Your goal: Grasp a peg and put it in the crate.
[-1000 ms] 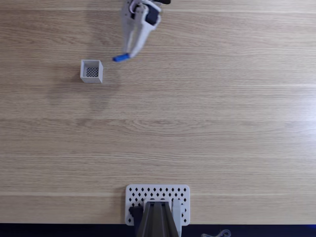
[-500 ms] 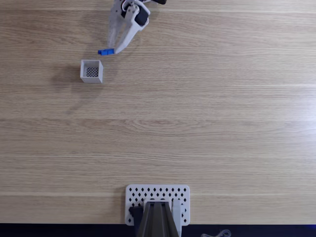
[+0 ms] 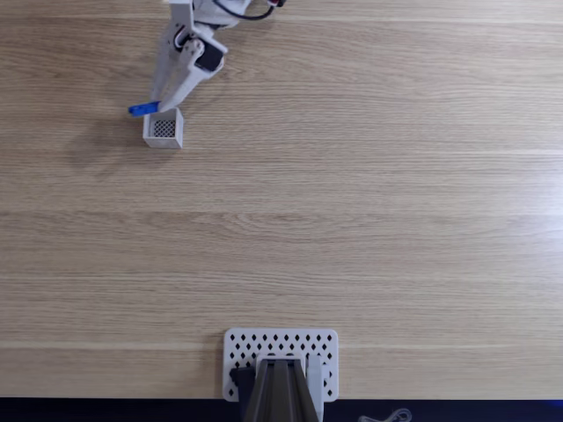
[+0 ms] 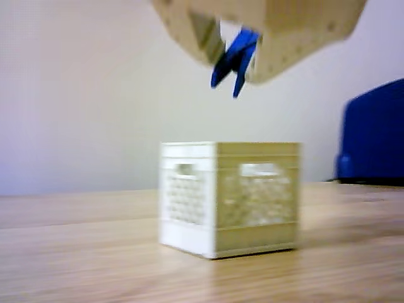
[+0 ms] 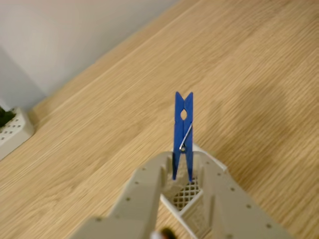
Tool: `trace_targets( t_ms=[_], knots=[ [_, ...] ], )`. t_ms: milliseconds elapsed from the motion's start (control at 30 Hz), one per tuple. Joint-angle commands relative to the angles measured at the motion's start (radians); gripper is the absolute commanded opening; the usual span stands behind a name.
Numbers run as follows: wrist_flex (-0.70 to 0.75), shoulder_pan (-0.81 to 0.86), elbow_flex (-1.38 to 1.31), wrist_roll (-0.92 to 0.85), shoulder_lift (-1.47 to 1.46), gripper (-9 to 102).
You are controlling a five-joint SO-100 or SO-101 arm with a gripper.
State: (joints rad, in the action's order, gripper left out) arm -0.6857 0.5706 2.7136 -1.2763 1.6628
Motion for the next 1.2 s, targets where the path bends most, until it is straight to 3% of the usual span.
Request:
trace_targets(
  t_ms=[0,267,533,1000,1167],
  knots=[
    [-0.028,0.011,-0.091,-0.008,-0.011,-1],
    [-0.023,-0.038,-0.089,-0.006,-0.034,0],
    [-0.023,-0.064,-0.086,-0.005,-0.021,11],
    [-0.018,-0.060,-0.081,0.011,0.009,-1],
    [0.081,-0.109,-0.023,0.017,0.195,0]
  ],
)
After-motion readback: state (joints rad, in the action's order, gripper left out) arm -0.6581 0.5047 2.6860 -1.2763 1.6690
